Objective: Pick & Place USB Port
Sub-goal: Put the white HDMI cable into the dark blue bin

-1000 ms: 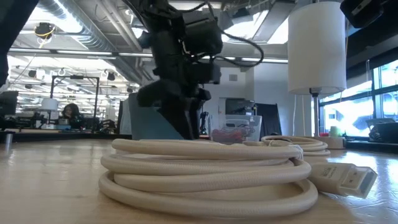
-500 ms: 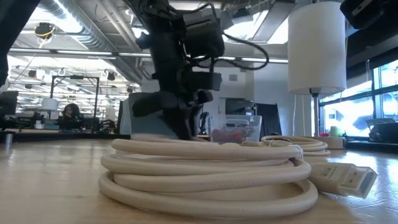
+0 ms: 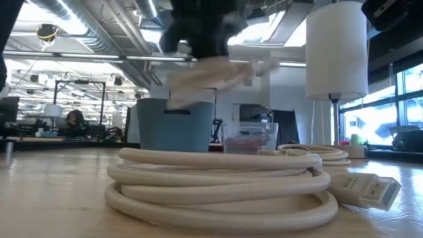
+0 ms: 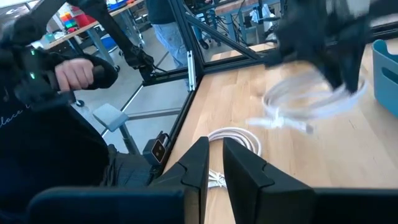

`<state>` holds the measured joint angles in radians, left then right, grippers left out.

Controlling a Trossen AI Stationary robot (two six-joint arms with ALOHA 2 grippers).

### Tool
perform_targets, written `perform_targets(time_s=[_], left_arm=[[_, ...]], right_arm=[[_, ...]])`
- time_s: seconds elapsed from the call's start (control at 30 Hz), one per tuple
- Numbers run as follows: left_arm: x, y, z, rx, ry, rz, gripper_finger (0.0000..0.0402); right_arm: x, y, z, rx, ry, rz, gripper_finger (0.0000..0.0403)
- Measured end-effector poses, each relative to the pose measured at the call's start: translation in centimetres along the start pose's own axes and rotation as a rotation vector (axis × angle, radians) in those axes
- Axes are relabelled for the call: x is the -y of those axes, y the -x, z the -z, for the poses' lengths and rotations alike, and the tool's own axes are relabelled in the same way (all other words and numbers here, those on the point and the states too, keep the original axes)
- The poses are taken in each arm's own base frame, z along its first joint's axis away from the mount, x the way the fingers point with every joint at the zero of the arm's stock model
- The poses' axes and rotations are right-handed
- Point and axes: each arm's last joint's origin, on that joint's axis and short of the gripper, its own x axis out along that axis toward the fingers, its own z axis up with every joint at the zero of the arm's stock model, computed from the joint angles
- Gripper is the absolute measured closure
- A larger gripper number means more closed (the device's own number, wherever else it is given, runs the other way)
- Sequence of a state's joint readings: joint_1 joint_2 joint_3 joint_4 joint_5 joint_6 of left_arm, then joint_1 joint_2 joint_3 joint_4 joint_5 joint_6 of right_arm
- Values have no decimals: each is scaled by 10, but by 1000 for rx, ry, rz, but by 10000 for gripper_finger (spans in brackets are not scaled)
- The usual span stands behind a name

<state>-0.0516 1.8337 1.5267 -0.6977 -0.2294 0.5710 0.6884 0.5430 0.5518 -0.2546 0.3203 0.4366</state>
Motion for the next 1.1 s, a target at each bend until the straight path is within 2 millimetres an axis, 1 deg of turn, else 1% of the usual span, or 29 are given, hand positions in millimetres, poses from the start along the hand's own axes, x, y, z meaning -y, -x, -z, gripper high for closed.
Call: perform_targets(time_s=[0.1,0.2,0.33,0.43,0.6,0.7,0.8,0.97,1.03,1.1], left_arm=[[-16,29,1,36,-13,-87,375],[-38,51,15,21,13,-191,375],[-71,70,44,-27,106,-296,375],[-98,78,72,-62,188,-344,375],[-138,83,122,-120,308,-393,375],[-156,83,151,-114,375,-376,375],[-169,80,173,-103,428,-355,375],[-182,77,195,-107,484,-377,375],[-184,72,201,-125,496,-368,375],[-184,63,207,-131,516,-322,375]], right_arm=[[0,0,0,0,0,0,352],[0,0,0,0,0,1,352],[0,0,0,0,0,0,352],[0,0,0,0,0,1,352],[0,0,0,0,0,0,352],[0,0,0,0,0,0,352],[0,0,0,0,0,1,352],[0,0,0,0,0,0,352],[0,0,0,0,0,0,352],[0,0,0,0,0,0,352]])
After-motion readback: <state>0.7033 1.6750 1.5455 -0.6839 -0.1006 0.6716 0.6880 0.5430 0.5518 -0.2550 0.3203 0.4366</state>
